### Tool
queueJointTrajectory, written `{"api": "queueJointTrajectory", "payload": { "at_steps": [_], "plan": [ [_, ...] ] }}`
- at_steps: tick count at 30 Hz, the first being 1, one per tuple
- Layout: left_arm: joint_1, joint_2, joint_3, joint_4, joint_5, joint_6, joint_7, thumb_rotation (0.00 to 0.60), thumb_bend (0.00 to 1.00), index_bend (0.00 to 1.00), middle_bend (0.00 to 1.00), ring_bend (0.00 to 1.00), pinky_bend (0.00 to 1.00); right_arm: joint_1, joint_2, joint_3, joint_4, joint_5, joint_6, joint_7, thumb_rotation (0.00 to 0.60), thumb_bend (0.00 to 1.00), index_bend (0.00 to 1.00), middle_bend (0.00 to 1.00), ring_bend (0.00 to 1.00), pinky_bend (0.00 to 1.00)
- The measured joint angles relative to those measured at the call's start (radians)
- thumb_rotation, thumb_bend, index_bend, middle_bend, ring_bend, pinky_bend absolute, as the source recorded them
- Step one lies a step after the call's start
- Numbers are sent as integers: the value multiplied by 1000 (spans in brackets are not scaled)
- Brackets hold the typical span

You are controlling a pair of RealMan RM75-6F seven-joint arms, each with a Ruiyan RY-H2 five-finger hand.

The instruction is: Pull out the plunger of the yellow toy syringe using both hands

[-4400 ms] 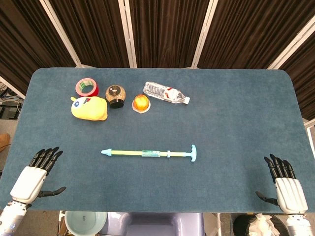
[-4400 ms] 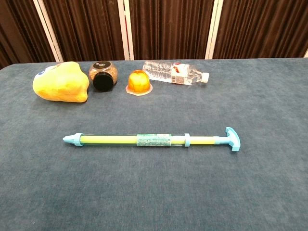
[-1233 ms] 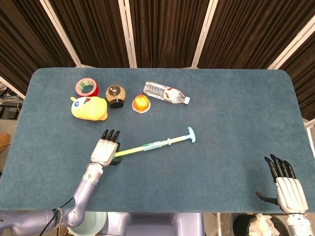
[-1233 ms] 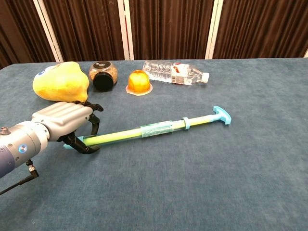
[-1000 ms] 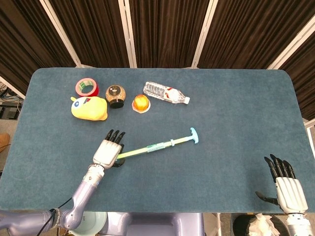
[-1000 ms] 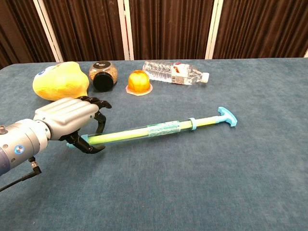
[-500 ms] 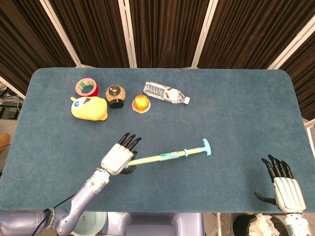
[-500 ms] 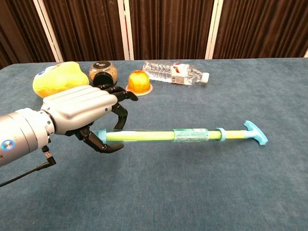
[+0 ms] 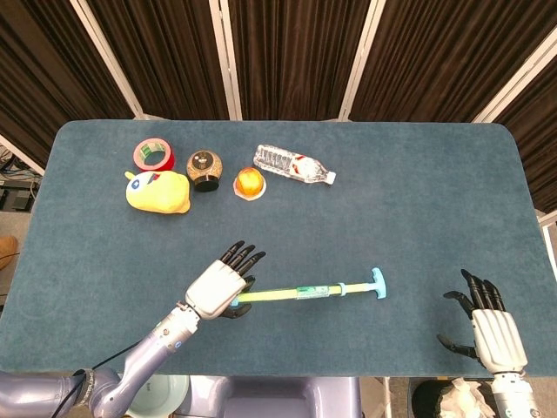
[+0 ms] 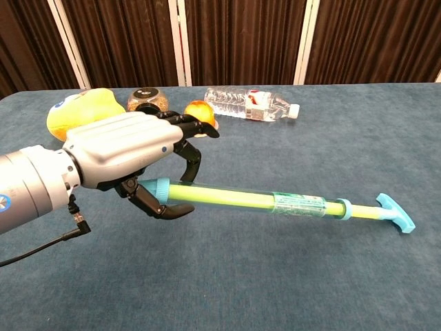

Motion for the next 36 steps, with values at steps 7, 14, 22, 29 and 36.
{"api": "queueJointTrajectory", "payload": {
  "at_steps": [7,14,22,29,36],
  "plan": [
    [-16,15,-17,-35,-3,-8,9,600,359,591,63,0,33,37,-41,44,-69,101,-62,-73,600,240,421,56,0,0],
    [-28,20,-28,-63,-12,-12,24,600,360,592,63,0,33,76,-131,78,-91,200,-109,-179,600,258,426,58,0,0],
    [-37,27,-39,-83,-26,-10,33,600,360,597,62,0,33,113,-253,112,-75,324,-139,-286,600,265,432,60,0,0],
    [-41,34,-48,-96,-40,-8,27,600,359,604,63,0,33,139,-325,133,-48,374,-140,-346,600,274,436,62,0,0],
    [-50,41,-52,-108,-40,-8,27,600,360,607,63,0,33,171,-388,163,-32,420,-140,-384,600,287,441,63,0,0]
  ]
}}
